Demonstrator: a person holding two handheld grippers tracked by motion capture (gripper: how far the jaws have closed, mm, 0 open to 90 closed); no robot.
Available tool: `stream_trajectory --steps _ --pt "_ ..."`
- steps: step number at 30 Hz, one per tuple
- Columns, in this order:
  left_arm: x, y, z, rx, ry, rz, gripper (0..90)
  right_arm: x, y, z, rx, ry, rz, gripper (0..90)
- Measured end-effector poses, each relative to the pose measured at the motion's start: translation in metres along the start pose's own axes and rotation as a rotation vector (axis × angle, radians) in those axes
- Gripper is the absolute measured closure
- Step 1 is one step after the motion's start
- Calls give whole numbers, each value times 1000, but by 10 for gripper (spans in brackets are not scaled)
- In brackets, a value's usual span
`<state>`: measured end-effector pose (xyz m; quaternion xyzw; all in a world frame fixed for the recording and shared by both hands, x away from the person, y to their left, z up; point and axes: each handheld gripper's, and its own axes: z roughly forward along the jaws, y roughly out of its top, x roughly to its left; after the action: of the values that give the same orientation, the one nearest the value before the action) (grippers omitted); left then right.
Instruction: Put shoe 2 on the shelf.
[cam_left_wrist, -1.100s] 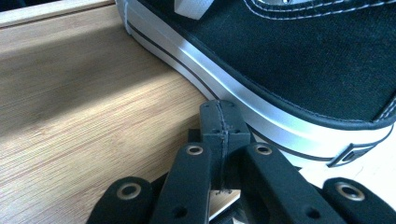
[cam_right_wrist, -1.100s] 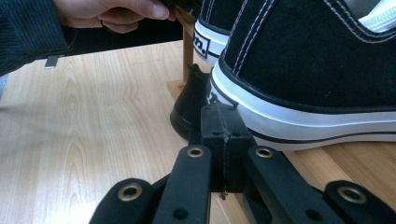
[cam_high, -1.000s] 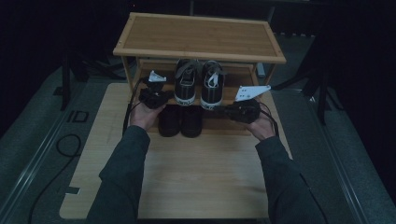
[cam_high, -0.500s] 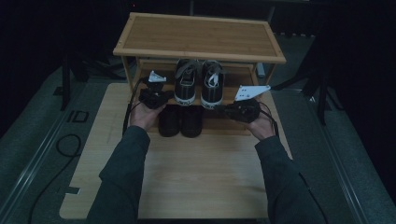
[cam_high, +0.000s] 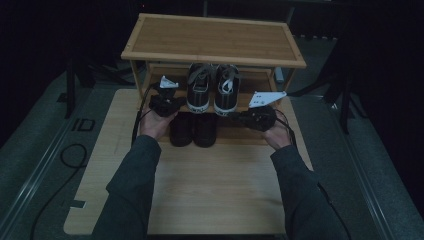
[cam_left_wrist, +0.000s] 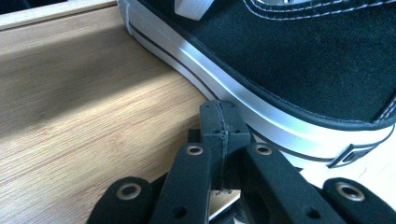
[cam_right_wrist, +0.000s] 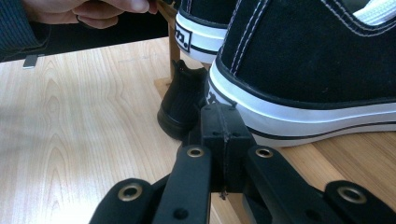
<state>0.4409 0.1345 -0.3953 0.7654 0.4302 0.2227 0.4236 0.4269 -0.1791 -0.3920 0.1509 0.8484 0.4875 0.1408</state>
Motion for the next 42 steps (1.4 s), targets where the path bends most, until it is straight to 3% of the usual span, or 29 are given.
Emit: stream_trajectory --steps 23,42 --pt "0 0 0 3 0 -1 900 3 7 15 15 20 -9 900" --pt "0 0 0 3 1 -2 900 2 7 18 12 -3 -11 900"
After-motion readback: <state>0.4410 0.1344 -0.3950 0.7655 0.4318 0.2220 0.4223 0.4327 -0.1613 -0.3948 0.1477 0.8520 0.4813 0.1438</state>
